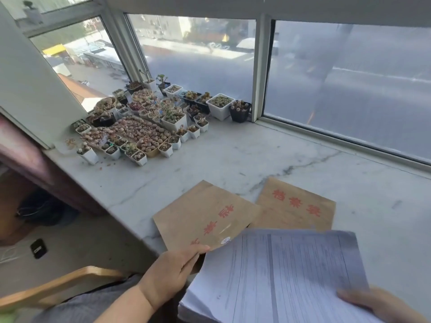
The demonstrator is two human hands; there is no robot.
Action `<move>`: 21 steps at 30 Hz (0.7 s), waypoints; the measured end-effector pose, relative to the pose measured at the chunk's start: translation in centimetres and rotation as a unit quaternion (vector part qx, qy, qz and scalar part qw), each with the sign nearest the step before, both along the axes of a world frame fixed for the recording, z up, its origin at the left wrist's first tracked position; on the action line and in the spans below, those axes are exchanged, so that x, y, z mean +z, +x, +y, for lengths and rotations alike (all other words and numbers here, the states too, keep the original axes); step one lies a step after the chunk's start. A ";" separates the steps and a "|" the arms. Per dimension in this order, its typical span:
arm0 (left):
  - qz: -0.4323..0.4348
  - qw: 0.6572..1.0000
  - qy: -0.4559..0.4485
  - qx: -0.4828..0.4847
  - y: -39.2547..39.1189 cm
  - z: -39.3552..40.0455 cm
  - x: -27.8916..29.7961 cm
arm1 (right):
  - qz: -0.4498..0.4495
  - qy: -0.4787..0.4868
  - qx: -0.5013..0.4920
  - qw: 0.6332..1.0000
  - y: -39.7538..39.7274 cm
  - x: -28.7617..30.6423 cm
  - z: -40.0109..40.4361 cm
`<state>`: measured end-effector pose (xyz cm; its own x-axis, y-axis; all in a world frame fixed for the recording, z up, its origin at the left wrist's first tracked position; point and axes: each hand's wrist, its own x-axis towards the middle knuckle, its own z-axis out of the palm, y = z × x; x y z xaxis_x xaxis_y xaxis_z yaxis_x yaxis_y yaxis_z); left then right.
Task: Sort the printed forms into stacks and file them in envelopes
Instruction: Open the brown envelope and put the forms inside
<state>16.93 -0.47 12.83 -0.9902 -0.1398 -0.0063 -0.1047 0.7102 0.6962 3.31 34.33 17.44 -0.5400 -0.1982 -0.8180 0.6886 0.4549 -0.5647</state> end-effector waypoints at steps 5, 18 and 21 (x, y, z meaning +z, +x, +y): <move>-0.037 0.999 0.016 -0.022 -0.4 -0.8 0.2 | 0.039 -0.041 -0.030 0.998 -2.3 -1.0 0.8; -0.211 0.974 0.088 0.008 -3.4 -2.0 1.0 | 0.046 -0.043 -0.080 0.995 -3.5 -2.4 -1.4; -0.194 0.980 0.052 -0.007 -3.3 -2.2 0.9 | 0.037 -0.062 -0.090 0.993 -2.9 -2.7 -1.5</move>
<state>13.61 -2.70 13.69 -0.9125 -0.1038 -0.3957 -0.3656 0.6407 0.6751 0.41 32.81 14.75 -0.6341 -0.1896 -0.7496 0.7063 0.2526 -0.6613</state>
